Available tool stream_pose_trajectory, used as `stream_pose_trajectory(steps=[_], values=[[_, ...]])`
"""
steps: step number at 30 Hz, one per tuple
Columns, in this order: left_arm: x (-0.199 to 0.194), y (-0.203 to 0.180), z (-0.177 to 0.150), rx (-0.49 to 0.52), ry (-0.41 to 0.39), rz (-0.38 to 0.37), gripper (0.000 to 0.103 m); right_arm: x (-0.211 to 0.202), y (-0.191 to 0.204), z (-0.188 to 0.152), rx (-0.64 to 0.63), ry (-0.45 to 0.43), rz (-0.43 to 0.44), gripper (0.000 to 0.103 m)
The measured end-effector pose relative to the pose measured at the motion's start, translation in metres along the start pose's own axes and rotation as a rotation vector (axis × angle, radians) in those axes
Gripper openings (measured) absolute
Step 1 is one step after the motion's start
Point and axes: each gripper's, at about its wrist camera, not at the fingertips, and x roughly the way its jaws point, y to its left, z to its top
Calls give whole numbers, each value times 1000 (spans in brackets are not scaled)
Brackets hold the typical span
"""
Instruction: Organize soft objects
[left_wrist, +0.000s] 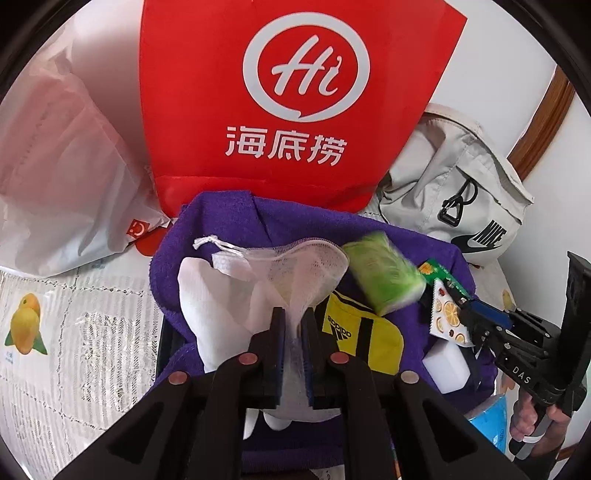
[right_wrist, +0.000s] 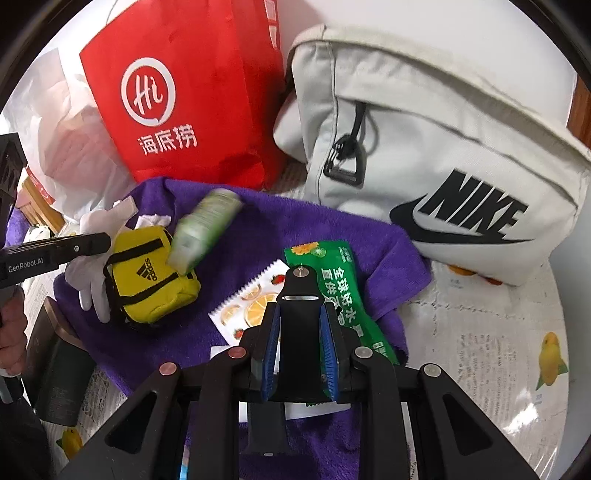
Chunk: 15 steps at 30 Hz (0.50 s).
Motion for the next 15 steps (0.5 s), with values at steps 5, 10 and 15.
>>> stream_pose_trajectory(steps=[5,10,15], values=[[2,-2,1,0,10,-2,22,1,-3,0,11,-3,19,23],[-3,-6,2,0,1,-20,48,-9,-7,-1,17,-16,52,33],[-11,-16,0,35,7,7,58,-28,-3,-3,0,-62,48,53]])
